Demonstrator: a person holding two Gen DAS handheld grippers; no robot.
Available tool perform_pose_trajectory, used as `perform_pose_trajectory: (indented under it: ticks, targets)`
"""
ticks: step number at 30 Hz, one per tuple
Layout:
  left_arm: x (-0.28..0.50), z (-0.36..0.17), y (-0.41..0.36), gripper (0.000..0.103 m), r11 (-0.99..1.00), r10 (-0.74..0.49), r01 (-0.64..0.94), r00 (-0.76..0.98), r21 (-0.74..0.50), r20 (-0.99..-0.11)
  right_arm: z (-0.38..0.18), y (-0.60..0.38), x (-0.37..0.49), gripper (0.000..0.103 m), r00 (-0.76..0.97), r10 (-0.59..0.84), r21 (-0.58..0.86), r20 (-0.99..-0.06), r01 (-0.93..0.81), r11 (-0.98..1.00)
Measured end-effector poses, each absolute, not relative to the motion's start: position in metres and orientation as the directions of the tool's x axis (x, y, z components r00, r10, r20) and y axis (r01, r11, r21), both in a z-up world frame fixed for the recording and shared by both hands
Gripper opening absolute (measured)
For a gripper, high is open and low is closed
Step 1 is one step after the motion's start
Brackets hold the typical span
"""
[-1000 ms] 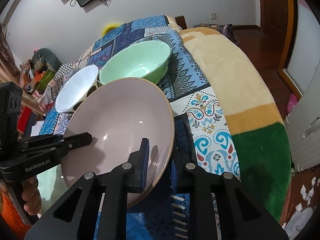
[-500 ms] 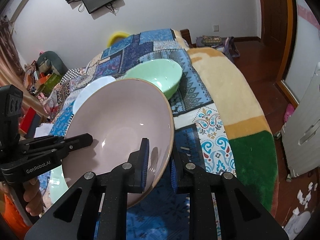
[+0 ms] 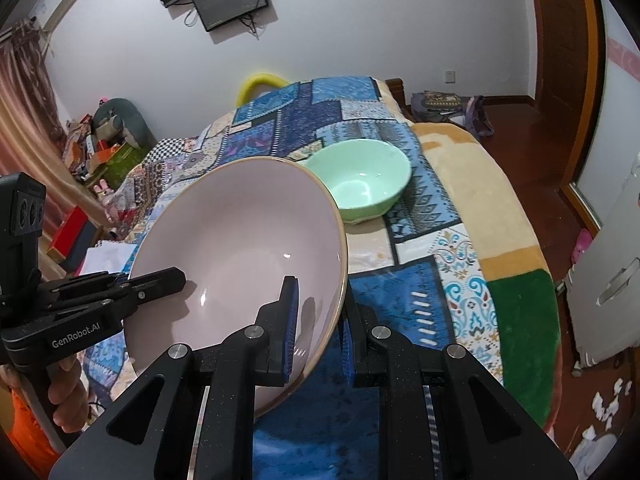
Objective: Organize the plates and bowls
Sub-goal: 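Lift and carry the pink bowl over the mint green plate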
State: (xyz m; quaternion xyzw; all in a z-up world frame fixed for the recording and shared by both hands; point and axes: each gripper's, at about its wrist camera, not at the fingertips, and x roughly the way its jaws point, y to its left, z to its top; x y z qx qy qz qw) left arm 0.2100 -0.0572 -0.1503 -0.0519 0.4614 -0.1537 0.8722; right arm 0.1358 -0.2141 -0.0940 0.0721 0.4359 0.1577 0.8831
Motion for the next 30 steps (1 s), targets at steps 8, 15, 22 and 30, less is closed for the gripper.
perform_pose_trajectory:
  ticks: [8, 15, 22, 30]
  targets:
    - [0.184, -0.139, -0.017, 0.013, 0.954, -0.299, 0.181, 0.558, -0.239, -0.774, -0.088, -0.18, 0.125, 0.017, 0.57, 0.364, 0.257, -0.736, -0.261, 0.93]
    - [0.157, -0.134, 0.023, 0.013, 0.963, -0.266, 0.122, 0.587, -0.241, -0.765, -0.086, -0.144, 0.117, 0.017, 0.547, 0.394, 0.248, -0.738, -0.324, 0.913]
    - [0.126, -0.134, 0.066, 0.013, 0.972, -0.213, 0.049, 0.601, -0.23, -0.77, -0.09, -0.106, 0.108, 0.017, 0.507, 0.441, 0.256, -0.741, -0.394, 0.883]
    - [0.1, -0.137, 0.109, 0.013, 0.974, -0.163, -0.026, 0.611, -0.225, -0.775, -0.099, -0.065, 0.102, 0.017, 0.454, 0.489, 0.273, -0.745, -0.462, 0.844]
